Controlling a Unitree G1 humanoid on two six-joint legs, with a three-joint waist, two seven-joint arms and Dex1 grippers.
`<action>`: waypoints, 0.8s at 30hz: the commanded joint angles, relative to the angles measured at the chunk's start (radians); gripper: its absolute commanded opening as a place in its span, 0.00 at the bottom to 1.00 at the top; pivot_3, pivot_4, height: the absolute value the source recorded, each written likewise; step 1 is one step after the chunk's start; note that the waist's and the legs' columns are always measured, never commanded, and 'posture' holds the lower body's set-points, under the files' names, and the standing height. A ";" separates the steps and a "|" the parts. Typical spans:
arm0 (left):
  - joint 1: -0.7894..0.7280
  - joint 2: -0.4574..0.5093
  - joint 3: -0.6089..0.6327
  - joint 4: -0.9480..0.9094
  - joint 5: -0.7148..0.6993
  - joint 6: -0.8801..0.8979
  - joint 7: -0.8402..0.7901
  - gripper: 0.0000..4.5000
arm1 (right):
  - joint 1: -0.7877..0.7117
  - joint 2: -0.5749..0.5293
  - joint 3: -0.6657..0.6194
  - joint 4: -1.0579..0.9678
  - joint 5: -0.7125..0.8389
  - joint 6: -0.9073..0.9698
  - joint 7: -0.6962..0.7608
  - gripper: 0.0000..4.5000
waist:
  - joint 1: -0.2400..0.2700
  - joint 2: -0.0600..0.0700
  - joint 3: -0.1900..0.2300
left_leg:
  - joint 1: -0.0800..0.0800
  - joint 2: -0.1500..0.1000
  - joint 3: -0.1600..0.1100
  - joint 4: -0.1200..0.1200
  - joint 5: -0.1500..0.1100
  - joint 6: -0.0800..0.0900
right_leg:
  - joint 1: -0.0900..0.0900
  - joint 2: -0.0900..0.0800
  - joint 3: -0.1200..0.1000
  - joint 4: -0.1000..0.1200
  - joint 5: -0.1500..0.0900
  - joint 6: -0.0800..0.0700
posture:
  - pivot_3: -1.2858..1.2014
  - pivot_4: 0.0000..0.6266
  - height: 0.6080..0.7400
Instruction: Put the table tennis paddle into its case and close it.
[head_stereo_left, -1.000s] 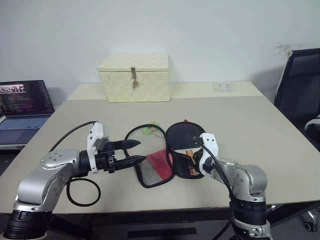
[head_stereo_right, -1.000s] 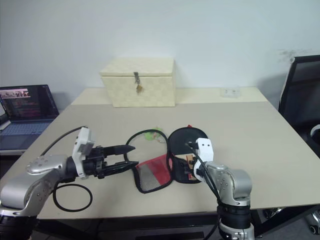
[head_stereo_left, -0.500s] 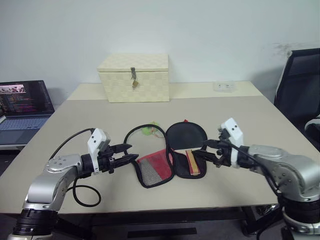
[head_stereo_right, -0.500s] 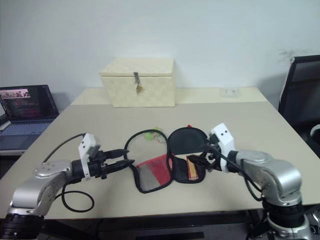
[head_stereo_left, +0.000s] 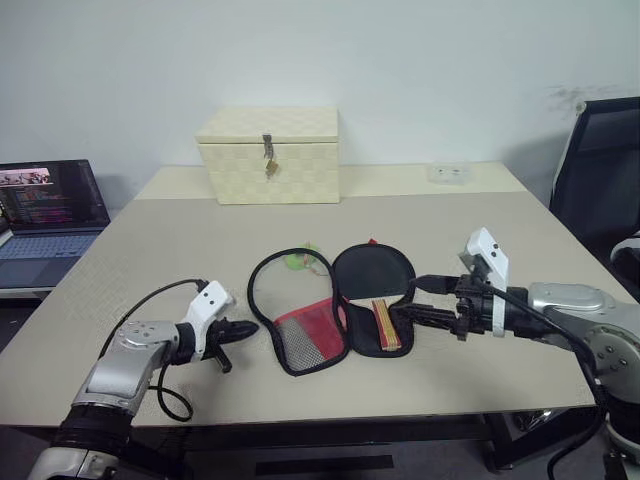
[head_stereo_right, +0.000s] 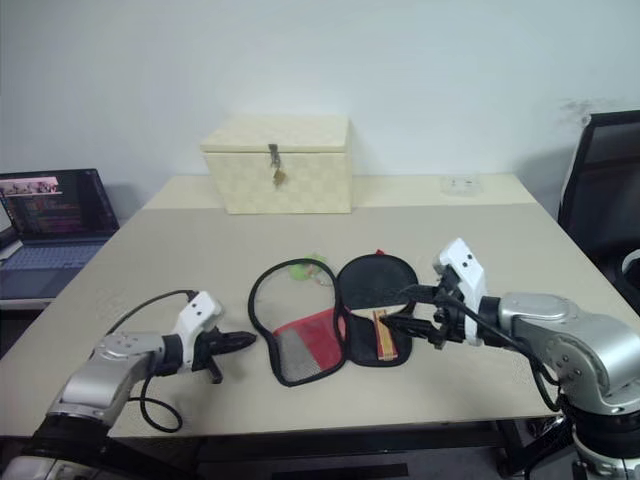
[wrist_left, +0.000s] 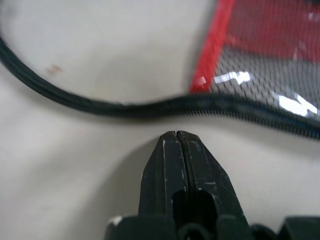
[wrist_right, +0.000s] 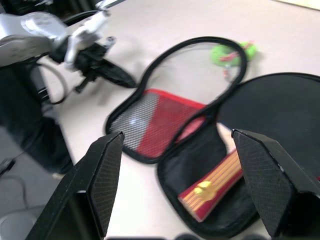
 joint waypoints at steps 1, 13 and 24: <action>-0.014 0.026 0.000 -0.007 0.016 0.014 -0.013 0.01 | 0.005 -0.026 -0.031 -0.026 0.034 -0.025 0.009 0.84 | 0.000 0.000 0.000 | 0.000 0.000 0.000 0.000 0.000 0.000 | 0.000 0.000 0.000 0.000 0.000 0.000 | 0.52 0.24 1.00; -0.137 -0.163 -0.050 0.129 0.068 -0.075 0.055 0.01 | 0.014 -0.052 -0.003 -0.014 0.035 -0.064 -0.004 0.84 | 0.034 0.000 0.000 | -0.001 -0.001 -0.002 0.008 0.000 0.000 | 0.003 0.000 -0.003 0.001 0.000 0.003 | 0.52 0.24 1.00; -0.340 -0.256 -0.071 0.091 0.058 -0.098 0.036 0.01 | 0.034 -0.088 -0.025 -0.010 0.041 -0.077 -0.002 0.84 | 0.030 0.000 0.000 | -0.007 -0.002 -0.002 0.016 0.000 0.000 | 0.001 0.001 -0.002 0.000 0.004 0.008 | 0.52 0.24 1.00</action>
